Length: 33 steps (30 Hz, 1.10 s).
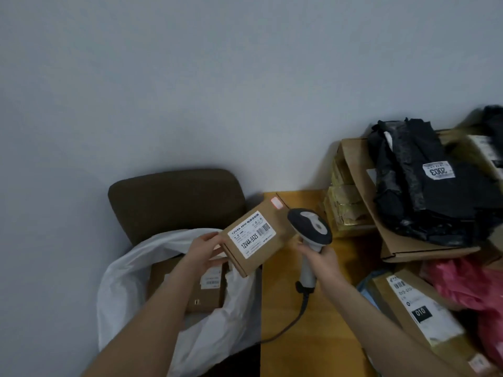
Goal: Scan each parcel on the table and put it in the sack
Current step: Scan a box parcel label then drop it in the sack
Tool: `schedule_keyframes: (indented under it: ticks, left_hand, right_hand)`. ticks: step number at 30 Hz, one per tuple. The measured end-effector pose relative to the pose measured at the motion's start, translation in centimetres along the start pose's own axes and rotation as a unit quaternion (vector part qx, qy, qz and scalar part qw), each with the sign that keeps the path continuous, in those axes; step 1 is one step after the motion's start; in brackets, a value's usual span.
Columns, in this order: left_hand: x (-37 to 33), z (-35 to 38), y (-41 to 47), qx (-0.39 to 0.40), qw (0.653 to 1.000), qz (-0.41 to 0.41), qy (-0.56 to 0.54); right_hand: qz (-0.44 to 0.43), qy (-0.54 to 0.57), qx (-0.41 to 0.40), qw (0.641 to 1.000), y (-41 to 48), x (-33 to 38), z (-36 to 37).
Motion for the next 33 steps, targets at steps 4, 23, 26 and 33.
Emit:
schedule_keyframes:
  ticks: [4,23,26,33]
  left_hand:
    - [-2.2,-3.1,-2.5,0.036,0.998,0.001,0.054]
    - [0.0,-7.6,-5.3,0.034,0.996,0.075,0.027]
    - [0.5,-8.6,-5.1,0.021,0.997,0.078,0.015]
    - [1.5,-10.3,-4.8,-0.011,0.996,0.086,0.02]
  right_hand:
    - [-0.009,0.026,0.017,0.999,-2.7,1.0,0.5]
    - [-0.033,-0.082,0.007,0.996,-14.2,-2.1,8.6]
    - [-0.015,-0.099,0.002,0.995,-15.5,-2.7,9.9]
    - [0.001,-0.122,0.019,0.992,-16.7,-2.7,10.9]
Point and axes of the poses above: each hand's wrist, its own y-axis towards the middle knuckle, its own z-axis out of the palm, x = y × z, the point moved 4 cm from there along y, towards the middle knuckle, and after that the axes turned 3 degrees about x, right-handed, at the moved point
